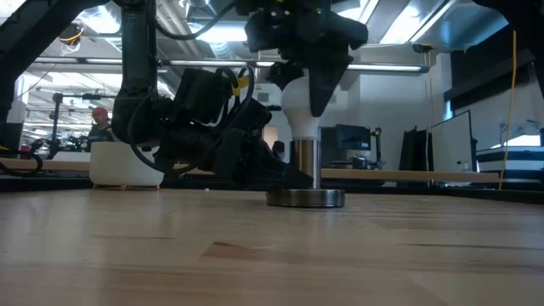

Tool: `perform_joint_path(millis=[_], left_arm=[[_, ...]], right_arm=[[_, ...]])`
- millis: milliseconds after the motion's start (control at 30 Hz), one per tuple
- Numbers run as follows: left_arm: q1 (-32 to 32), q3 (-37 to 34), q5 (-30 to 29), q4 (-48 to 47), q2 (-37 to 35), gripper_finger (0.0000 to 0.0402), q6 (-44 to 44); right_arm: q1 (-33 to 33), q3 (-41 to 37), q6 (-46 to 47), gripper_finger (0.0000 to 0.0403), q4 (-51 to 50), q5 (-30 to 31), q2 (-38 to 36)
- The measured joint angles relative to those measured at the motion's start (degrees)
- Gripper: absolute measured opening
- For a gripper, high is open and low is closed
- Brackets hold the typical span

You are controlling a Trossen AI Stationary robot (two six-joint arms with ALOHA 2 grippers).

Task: Screw lightbulb
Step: Remove the lightbulb from the lamp

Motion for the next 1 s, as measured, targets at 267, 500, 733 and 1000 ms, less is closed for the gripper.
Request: perform_joint_path(millis=[267,500,733,1000], left_arm=[[0.00,0.00,0.02,0.00,0.00,0.0192,-0.24],[0.00,0.00,0.02,0.00,-0.02,0.0192,-0.70],[-0.02,-0.02,0.09,0.00,-0.02,0.0192,-0.81],[-0.02,0.00,0.09,0.02,-0.02,0.0192,-1.02]], right_arm=[[-0.02,0.00,-19.65,0.0290,0.14,0.49,0.00],[-0.04,0.00,-22.29,0.0291,0.42,0.26,0.00],[-0.17,0.00,-17.65,0.0298,2.14,-2.52,0.00],[-0.11,0.00,-17.63,0.0300,2.84,-1.17,0.00]])
